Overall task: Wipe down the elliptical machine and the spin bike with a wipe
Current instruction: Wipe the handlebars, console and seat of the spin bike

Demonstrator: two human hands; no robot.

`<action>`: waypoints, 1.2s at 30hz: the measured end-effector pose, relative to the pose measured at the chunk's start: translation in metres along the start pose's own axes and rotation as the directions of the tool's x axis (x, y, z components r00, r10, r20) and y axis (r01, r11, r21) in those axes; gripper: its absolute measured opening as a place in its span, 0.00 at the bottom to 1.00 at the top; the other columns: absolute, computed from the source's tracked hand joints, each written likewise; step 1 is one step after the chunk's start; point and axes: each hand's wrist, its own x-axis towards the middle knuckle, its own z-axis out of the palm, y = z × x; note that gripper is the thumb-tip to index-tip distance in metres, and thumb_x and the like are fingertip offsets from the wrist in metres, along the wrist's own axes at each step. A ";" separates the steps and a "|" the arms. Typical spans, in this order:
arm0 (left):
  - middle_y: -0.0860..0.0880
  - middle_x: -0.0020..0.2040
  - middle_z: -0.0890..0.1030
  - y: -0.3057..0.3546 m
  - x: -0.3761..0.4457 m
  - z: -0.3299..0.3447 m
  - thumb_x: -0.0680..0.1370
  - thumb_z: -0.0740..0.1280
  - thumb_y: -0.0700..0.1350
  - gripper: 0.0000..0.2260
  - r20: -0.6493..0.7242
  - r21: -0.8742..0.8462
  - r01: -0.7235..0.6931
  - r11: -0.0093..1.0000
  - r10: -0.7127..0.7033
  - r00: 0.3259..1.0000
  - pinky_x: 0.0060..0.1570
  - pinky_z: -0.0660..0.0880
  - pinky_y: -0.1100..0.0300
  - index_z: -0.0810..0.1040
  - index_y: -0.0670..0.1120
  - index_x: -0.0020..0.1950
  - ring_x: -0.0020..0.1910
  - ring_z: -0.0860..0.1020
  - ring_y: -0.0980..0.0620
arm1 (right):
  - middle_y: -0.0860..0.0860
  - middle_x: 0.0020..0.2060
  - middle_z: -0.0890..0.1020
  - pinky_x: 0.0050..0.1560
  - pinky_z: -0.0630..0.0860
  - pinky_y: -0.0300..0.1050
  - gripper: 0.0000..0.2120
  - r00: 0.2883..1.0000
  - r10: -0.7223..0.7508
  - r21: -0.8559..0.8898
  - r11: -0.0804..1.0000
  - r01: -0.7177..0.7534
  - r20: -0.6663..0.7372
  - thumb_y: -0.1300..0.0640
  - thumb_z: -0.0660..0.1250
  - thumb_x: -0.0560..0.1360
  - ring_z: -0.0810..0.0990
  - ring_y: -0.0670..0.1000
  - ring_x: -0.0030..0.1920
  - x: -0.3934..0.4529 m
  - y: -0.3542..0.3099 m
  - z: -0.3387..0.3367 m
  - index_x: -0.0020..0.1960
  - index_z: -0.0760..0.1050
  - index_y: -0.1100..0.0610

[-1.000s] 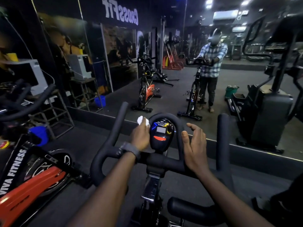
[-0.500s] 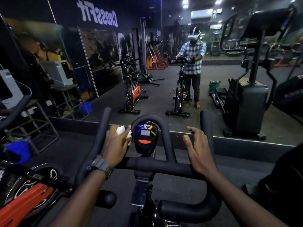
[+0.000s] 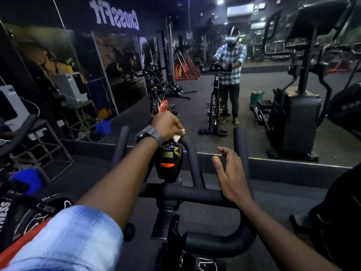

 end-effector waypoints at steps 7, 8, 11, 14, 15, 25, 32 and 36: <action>0.48 0.46 0.84 0.065 -0.034 0.025 0.71 0.74 0.51 0.06 0.129 0.373 -0.163 0.913 0.123 0.984 0.41 0.72 0.61 0.85 0.53 0.47 0.43 0.80 0.48 | 0.48 0.63 0.74 0.63 0.64 0.38 0.29 1.000 -0.014 0.025 1.000 0.014 -0.003 0.35 0.53 0.77 0.70 0.47 0.64 0.001 0.001 -0.001 0.67 0.69 0.55; 0.46 0.49 0.83 0.070 -0.044 0.031 0.73 0.72 0.50 0.06 0.130 0.418 -0.180 0.890 0.138 0.982 0.41 0.72 0.59 0.84 0.53 0.49 0.47 0.80 0.45 | 0.47 0.63 0.74 0.63 0.64 0.38 0.29 1.000 -0.011 0.032 0.999 0.011 -0.002 0.35 0.52 0.77 0.70 0.46 0.64 0.001 0.001 -0.002 0.68 0.69 0.54; 0.43 0.49 0.81 0.075 -0.081 0.049 0.76 0.66 0.45 0.08 0.148 0.483 -0.261 0.836 0.216 0.965 0.42 0.73 0.55 0.82 0.49 0.53 0.49 0.80 0.41 | 0.47 0.63 0.74 0.62 0.66 0.38 0.29 1.000 -0.003 0.048 0.999 0.004 -0.010 0.35 0.53 0.77 0.71 0.46 0.64 0.001 0.002 -0.003 0.67 0.69 0.54; 0.49 0.43 0.81 0.063 -0.128 0.069 0.74 0.67 0.41 0.06 0.142 0.459 -0.398 0.794 0.377 0.915 0.36 0.71 0.57 0.82 0.47 0.48 0.45 0.79 0.45 | 0.47 0.62 0.75 0.63 0.66 0.39 0.28 1.000 0.001 0.061 0.998 -0.001 -0.008 0.35 0.53 0.77 0.71 0.46 0.64 0.001 0.003 -0.002 0.67 0.70 0.54; 0.51 0.40 0.80 0.055 -0.142 0.075 0.72 0.70 0.42 0.04 0.111 0.426 -0.425 0.799 0.420 0.901 0.33 0.70 0.59 0.82 0.48 0.45 0.42 0.78 0.47 | 0.47 0.62 0.75 0.62 0.66 0.38 0.28 1.000 0.003 0.061 0.998 -0.003 -0.002 0.35 0.53 0.77 0.71 0.46 0.64 0.001 0.003 -0.002 0.67 0.69 0.53; 0.55 0.39 0.78 -0.033 -0.197 0.070 0.70 0.72 0.47 0.04 -0.152 0.275 -0.402 0.874 0.452 0.879 0.26 0.70 0.59 0.81 0.53 0.43 0.35 0.73 0.51 | 0.53 0.54 0.79 0.55 0.74 0.50 0.16 0.716 -0.626 -0.206 0.691 0.693 0.310 0.46 0.63 0.80 0.76 0.55 0.55 -0.020 -0.035 0.034 0.58 0.78 0.57; 0.54 0.34 0.81 -0.112 -0.205 0.043 0.66 0.72 0.43 0.06 -0.252 0.141 0.051 0.989 -0.014 0.968 0.31 0.70 0.66 0.84 0.54 0.39 0.34 0.81 0.51 | 0.53 0.42 0.76 0.41 0.69 0.51 0.05 0.469 -0.738 -0.221 0.415 0.882 0.486 0.57 0.66 0.74 0.73 0.57 0.41 -0.016 -0.066 0.091 0.48 0.75 0.57; 0.53 0.33 0.82 -0.129 -0.204 0.025 0.63 0.78 0.39 0.09 -0.292 -0.027 0.185 0.982 -0.185 0.938 0.32 0.64 0.71 0.85 0.52 0.37 0.34 0.80 0.54 | 0.52 0.40 0.74 0.41 0.66 0.50 0.07 0.455 -0.720 -0.243 0.386 0.890 0.524 0.58 0.66 0.70 0.72 0.56 0.40 -0.009 -0.083 0.109 0.47 0.72 0.55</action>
